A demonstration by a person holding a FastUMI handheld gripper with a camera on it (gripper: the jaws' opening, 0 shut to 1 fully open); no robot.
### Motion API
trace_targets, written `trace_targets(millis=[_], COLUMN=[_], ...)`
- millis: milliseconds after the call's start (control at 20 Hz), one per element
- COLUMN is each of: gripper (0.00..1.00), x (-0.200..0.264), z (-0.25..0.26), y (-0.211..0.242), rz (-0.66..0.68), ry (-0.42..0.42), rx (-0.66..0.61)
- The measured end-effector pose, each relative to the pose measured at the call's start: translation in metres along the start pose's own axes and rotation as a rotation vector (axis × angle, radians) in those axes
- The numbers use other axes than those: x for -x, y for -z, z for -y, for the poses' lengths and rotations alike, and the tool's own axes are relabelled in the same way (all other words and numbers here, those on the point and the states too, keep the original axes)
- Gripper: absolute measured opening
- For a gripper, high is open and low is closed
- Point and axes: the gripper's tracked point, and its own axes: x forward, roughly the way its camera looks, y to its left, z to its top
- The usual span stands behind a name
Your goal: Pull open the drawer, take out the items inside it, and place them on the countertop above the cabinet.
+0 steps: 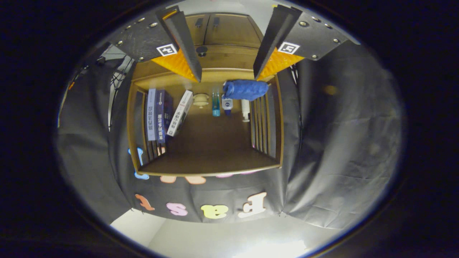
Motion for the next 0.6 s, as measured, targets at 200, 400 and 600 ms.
trace_targets(millis=[200,400,600], gripper=[0.87,0.87,0.87], x=[-0.025,-0.052,-0.076], z=[-0.002,0.007,0.043], y=[0.029,0.067,0.11], rz=[-0.042,-0.115,-0.195], ry=[0.001,0.026,0.124], rx=[-0.004,-0.019,-0.024])
